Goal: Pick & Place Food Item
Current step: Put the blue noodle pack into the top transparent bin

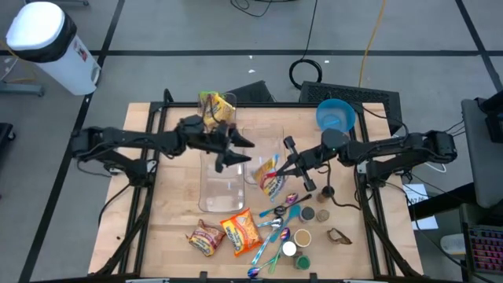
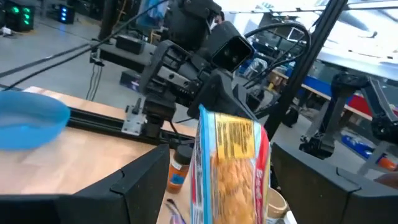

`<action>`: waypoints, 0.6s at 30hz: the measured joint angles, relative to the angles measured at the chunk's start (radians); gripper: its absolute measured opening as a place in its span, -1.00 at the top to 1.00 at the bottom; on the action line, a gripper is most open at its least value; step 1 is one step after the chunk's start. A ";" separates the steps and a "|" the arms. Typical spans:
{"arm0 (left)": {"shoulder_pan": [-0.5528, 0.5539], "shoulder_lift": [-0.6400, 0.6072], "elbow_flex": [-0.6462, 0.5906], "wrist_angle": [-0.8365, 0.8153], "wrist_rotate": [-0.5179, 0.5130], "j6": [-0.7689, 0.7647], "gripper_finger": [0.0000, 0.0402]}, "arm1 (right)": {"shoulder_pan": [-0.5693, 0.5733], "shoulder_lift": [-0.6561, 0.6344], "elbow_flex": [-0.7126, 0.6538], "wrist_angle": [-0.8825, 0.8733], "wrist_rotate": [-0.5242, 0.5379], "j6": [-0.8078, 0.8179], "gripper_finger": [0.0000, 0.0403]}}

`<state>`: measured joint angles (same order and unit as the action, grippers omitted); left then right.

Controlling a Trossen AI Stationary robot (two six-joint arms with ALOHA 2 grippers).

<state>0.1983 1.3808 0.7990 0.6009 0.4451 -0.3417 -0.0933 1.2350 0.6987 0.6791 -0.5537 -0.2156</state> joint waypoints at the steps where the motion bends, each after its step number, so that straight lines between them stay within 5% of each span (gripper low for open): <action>1: -0.009 0.021 0.016 0.000 0.000 0.007 -0.41 | 0.000 0.000 0.000 -0.003 0.000 -0.003 1.00; 18: -0.058 0.296 0.235 -0.002 0.074 0.043 -0.41 | 0.036 0.000 0.000 -0.039 0.002 0.019 1.00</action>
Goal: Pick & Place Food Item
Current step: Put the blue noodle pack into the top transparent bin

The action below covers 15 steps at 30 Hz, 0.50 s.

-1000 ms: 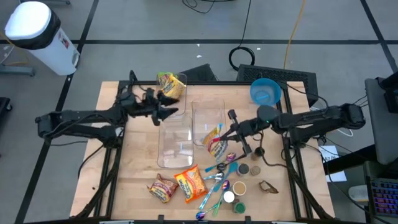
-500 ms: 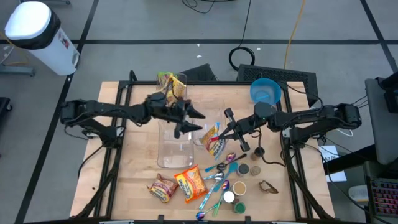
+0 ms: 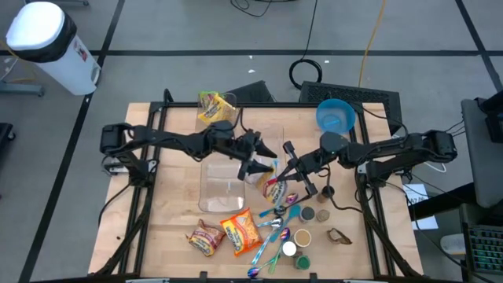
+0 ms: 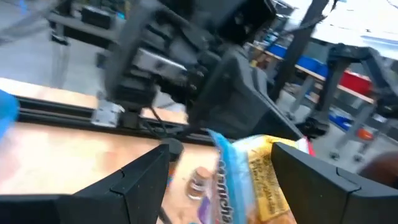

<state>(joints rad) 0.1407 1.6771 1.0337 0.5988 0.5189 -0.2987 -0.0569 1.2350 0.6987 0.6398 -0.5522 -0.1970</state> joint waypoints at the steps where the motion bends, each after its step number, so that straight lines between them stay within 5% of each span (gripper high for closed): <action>1: -0.002 0.011 0.011 0.001 0.022 -0.002 -0.41 | 0.000 0.000 0.000 -0.004 0.000 0.000 1.00; 15: -0.036 0.030 0.038 0.010 0.157 -0.004 -0.40 | -0.020 0.000 0.000 -0.032 0.035 0.001 1.00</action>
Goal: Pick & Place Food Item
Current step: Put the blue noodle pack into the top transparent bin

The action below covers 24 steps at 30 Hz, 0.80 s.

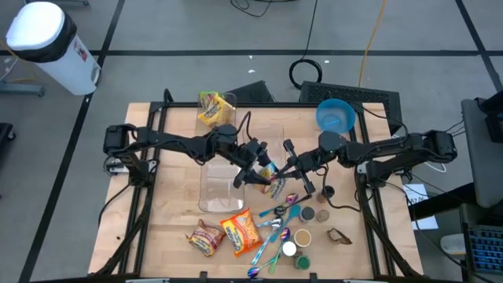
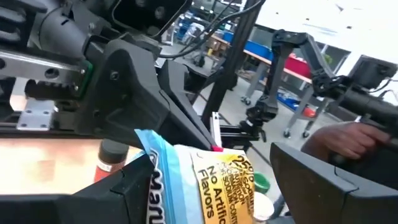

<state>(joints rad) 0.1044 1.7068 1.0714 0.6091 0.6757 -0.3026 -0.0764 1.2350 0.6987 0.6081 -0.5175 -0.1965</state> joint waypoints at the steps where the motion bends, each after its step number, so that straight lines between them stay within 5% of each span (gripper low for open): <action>1: 0.004 -0.004 0.000 -0.001 0.006 -0.011 -0.39 | -0.002 0.000 0.000 0.000 0.000 0.000 1.00; 6: 0.035 -0.017 0.000 -0.009 0.039 -0.042 -0.06 | -0.003 0.000 0.000 -0.007 0.001 -0.001 1.00; 14: 0.094 -0.021 0.000 -0.049 0.056 -0.029 0.92 | -0.002 0.000 0.000 -0.013 0.112 0.005 1.00; 19: 0.186 -0.067 -0.024 -0.075 0.094 -0.008 0.95 | -0.003 -0.002 0.000 -0.018 0.285 0.061 0.94; 24: 0.306 -0.165 -0.119 -0.077 0.054 0.075 0.97 | -0.004 -0.022 0.000 -0.037 0.303 0.118 0.63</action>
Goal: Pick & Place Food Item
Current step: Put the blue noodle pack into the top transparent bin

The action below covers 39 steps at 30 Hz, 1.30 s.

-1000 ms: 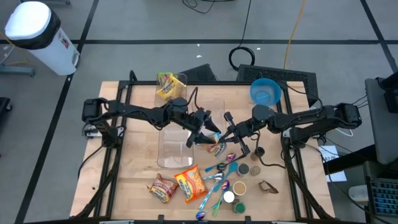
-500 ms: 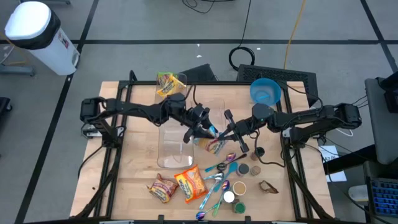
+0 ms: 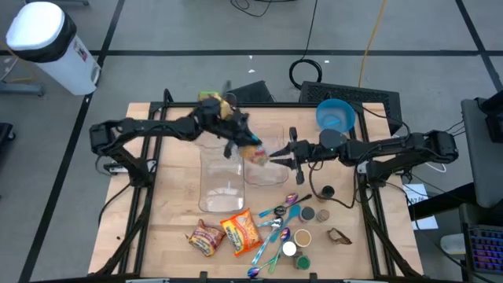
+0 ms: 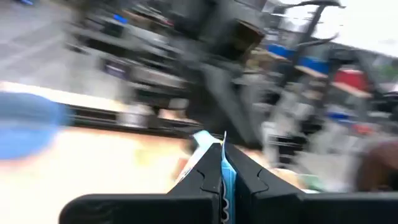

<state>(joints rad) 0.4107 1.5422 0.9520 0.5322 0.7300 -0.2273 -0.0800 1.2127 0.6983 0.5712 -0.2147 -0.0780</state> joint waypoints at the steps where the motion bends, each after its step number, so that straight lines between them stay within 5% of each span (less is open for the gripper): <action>1: 0.030 -0.025 -0.023 0.001 -0.017 0.029 0.98 | 0.001 -0.006 0.000 -0.007 0.002 0.015 0.56; 9: 0.248 -0.164 -0.253 0.191 -0.092 0.130 0.98 | 0.002 -0.017 0.000 -0.040 0.004 0.013 0.16; 18: 0.461 -0.161 -0.447 0.285 -0.208 0.072 0.97 | 0.001 -0.017 0.000 -0.029 0.004 0.007 0.12; 24: 0.492 -0.155 -0.460 0.280 -0.212 0.146 0.97 | 0.001 -0.017 0.000 -0.020 0.005 -0.014 0.16; 29: 0.491 -0.154 -0.460 0.187 -0.381 0.272 0.98 | 0.001 -0.017 0.000 -0.014 0.004 -0.016 0.17; 39: 0.484 -0.154 -0.460 0.174 -0.506 0.327 0.97 | 0.001 -0.017 0.000 -0.014 0.005 -0.020 0.17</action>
<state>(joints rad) 0.8948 1.3880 0.4919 0.7060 0.2244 0.0993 -0.0788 1.1957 0.6979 0.5571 -0.2100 -0.0983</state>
